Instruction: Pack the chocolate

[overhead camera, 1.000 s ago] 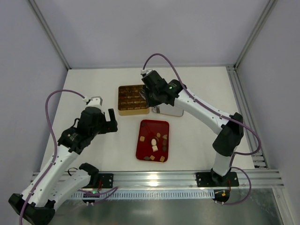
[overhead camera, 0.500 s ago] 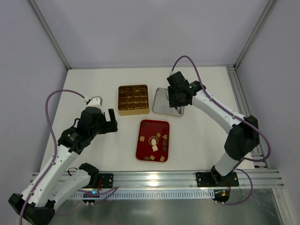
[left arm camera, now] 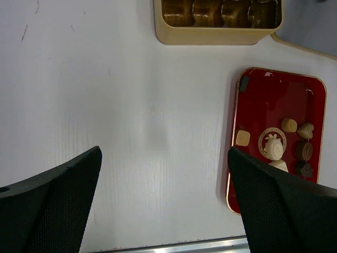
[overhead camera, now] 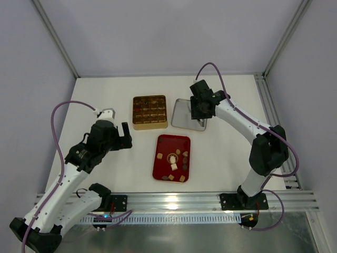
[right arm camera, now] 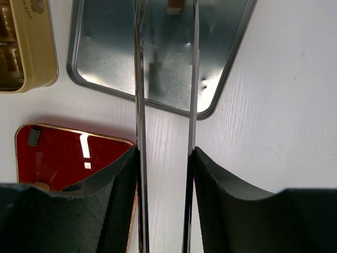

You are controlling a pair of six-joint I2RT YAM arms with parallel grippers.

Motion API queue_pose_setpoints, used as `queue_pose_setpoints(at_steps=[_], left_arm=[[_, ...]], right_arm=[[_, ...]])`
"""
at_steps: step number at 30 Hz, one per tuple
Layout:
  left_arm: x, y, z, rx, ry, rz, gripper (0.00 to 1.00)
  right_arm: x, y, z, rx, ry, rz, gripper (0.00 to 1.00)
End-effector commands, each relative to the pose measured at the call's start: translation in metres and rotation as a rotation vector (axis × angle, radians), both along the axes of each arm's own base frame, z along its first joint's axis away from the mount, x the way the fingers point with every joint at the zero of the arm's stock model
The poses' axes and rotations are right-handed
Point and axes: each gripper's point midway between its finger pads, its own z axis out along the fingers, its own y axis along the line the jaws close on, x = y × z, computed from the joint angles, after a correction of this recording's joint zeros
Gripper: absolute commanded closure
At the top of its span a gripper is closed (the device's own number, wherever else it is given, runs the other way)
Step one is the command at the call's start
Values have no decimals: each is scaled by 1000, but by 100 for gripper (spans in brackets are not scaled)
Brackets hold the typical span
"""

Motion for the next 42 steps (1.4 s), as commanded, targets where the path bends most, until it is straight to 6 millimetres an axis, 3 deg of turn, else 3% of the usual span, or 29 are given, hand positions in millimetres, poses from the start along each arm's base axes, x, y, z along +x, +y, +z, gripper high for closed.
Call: queue_pose_setpoints(at_steps=[1, 11, 20, 32, 42], left_arm=[[3, -1, 5, -9, -29, -3, 0], [3, 0, 4, -7, -26, 0, 0], [3, 0, 4, -4, -23, -1, 0], [3, 0, 5, -5, -28, 0, 0], [3, 0, 5, -7, -28, 1, 0]], right_arm=[[14, 7, -1, 35, -24, -5, 54], [19, 5, -21, 49, 17, -16, 60], [18, 6, -13, 68, 7, -12, 74], [17, 8, 39, 116, -78, 0, 79], [13, 28, 81, 218, -139, 51, 80]])
